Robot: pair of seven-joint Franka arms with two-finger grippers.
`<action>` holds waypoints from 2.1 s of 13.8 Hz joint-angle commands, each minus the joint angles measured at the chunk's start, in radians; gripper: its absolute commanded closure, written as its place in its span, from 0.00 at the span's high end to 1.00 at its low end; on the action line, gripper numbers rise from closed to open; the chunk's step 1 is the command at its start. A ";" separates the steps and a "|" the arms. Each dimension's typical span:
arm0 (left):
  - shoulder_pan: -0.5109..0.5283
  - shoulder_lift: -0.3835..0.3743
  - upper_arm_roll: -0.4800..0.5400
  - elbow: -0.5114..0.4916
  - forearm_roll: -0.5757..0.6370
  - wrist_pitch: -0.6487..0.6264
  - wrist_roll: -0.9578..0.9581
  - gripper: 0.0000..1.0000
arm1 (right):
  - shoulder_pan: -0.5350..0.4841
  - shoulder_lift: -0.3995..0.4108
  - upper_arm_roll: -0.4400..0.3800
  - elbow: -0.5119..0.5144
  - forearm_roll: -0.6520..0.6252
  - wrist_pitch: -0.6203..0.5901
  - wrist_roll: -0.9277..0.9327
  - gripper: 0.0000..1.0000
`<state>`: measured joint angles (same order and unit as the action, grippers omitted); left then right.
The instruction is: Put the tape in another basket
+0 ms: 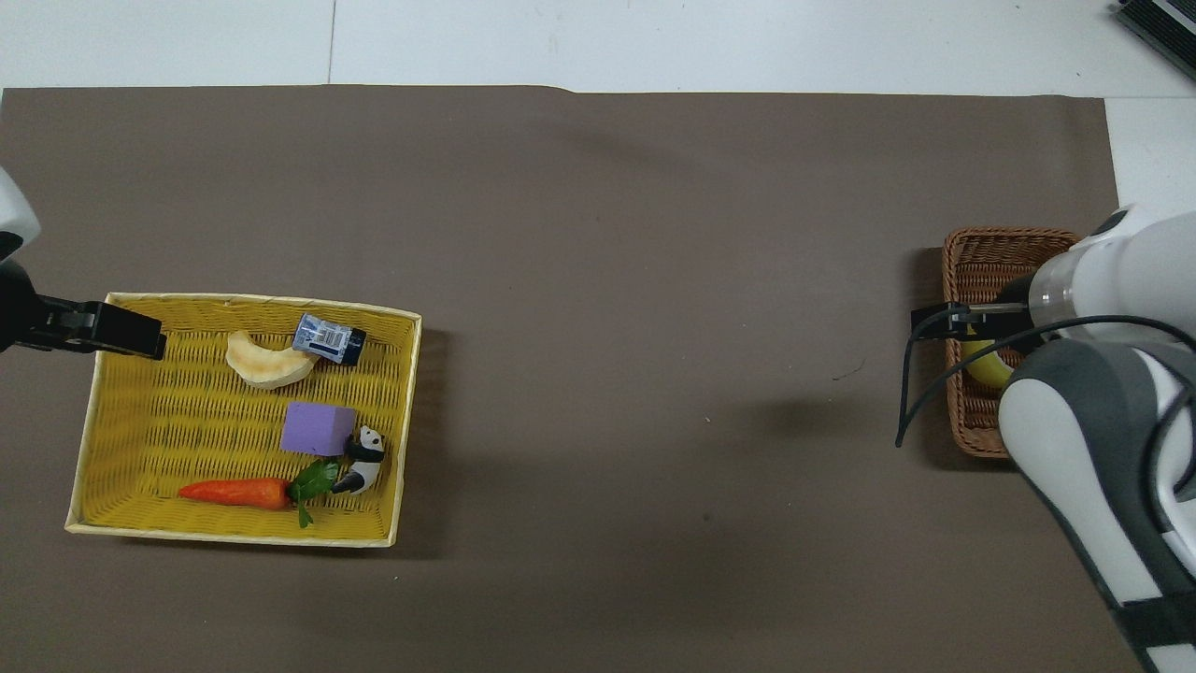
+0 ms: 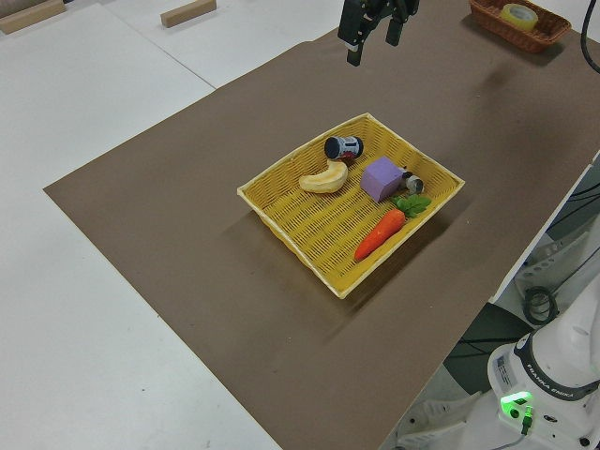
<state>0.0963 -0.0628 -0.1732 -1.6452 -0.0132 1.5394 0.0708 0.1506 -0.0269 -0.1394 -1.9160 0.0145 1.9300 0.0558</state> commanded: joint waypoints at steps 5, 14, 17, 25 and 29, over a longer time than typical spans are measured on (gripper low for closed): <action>0.011 0.001 -0.008 0.007 0.019 -0.013 0.014 1.00 | -0.022 -0.002 -0.054 0.346 0.013 -0.377 0.082 1.00; 0.011 -0.008 -0.008 0.013 0.019 -0.013 0.014 1.00 | -0.057 -0.093 -0.040 0.331 0.001 -0.494 0.084 1.00; 0.011 -0.008 -0.008 0.013 0.018 -0.013 0.014 1.00 | -0.057 -0.097 -0.023 0.325 -0.001 -0.493 0.073 1.00; 0.011 -0.008 -0.008 0.013 0.018 -0.013 0.014 1.00 | -0.055 -0.105 -0.014 0.304 -0.032 -0.470 0.027 1.00; 0.011 -0.008 -0.008 0.013 0.018 -0.013 0.014 1.00 | -0.055 -0.105 -0.014 0.305 -0.028 -0.471 0.018 1.00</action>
<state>0.0964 -0.0663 -0.1732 -1.6429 -0.0132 1.5394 0.0710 0.1059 -0.1181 -0.1629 -1.5947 -0.0057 1.4500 0.0926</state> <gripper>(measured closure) 0.000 0.000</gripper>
